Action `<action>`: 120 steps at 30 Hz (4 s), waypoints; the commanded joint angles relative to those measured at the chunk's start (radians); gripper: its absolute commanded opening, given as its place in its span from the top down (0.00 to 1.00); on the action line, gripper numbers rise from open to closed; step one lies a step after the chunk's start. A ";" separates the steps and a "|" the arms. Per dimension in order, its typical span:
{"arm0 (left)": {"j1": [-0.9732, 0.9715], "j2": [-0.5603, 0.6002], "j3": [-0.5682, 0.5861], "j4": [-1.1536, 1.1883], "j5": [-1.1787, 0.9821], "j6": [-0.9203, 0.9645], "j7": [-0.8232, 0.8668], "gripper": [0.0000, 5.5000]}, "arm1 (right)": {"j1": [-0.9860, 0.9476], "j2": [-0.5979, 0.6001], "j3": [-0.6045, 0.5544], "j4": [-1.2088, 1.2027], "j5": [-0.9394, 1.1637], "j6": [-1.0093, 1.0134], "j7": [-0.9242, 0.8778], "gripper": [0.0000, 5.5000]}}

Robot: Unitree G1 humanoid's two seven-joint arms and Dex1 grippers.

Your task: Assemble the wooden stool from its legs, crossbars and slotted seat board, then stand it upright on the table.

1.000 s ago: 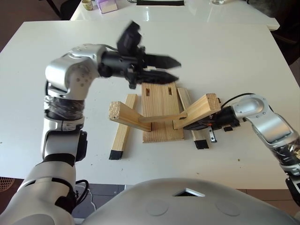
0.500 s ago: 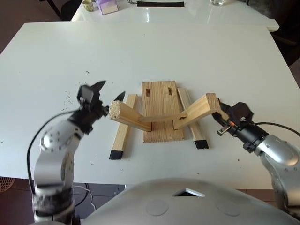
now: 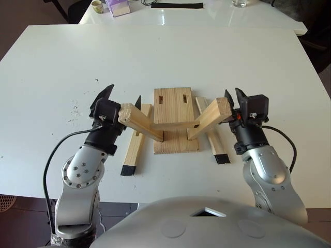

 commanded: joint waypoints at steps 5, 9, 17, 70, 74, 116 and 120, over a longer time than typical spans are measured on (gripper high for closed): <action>-0.093 0.029 0.037 0.145 -0.006 0.015 -0.006 0.30 | -0.024 -0.052 -0.181 0.002 0.038 0.043 0.095 0.78; -0.046 0.043 0.183 0.185 -0.009 -0.040 0.014 0.30 | -0.013 -0.122 -0.425 0.006 0.048 0.021 0.144 0.78; -0.066 0.023 -0.043 0.125 -0.008 -0.017 -0.048 0.30 | -0.216 0.026 -0.135 0.075 0.020 0.060 0.047 0.78; -0.191 0.016 -0.029 0.402 0.103 -0.284 0.044 0.30 | -0.465 -0.096 -0.391 0.058 0.768 0.074 0.079 0.78; -0.151 0.023 -0.035 0.427 0.120 -0.313 0.049 0.30 | -0.627 -0.070 -0.549 0.078 0.845 0.008 0.048 0.78; -0.252 0.223 -0.113 1.259 0.232 -0.895 0.019 0.30 | -0.035 -0.428 -0.354 0.976 0.313 -0.647 0.400 0.78; -0.322 0.164 -0.081 1.117 0.143 -0.869 0.023 0.30 | -0.048 -0.442 -0.355 0.829 0.363 -0.600 0.465 0.78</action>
